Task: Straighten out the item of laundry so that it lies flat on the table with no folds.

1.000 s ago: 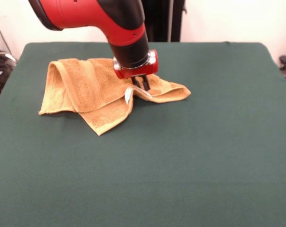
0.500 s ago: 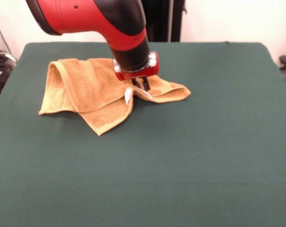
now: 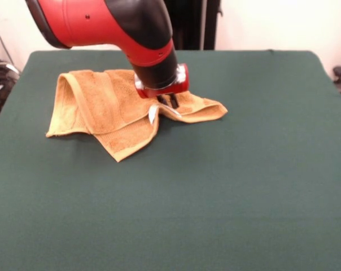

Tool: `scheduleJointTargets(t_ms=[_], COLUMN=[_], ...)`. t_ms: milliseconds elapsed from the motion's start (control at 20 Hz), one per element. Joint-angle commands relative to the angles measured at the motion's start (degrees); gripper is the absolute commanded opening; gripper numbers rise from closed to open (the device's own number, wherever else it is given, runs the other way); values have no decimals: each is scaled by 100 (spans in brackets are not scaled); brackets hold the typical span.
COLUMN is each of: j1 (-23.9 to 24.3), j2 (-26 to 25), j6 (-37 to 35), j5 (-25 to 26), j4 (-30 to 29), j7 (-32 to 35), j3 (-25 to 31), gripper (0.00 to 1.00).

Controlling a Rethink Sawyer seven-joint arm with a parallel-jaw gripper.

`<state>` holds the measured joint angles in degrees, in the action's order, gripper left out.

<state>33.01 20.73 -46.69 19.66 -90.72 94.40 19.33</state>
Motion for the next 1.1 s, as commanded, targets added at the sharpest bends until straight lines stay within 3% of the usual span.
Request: scheduleJointTargets(t_ms=[50, 600, 1100], j1=[-155, -149, -289], j2=[-992, -994, -1123], j6=[1317, 1431, 226], j5=[438, 487, 147], j4=[875, 961, 1716], j7=[433, 417, 267], j3=[-155, -119, -30], gripper=[100, 100, 100])
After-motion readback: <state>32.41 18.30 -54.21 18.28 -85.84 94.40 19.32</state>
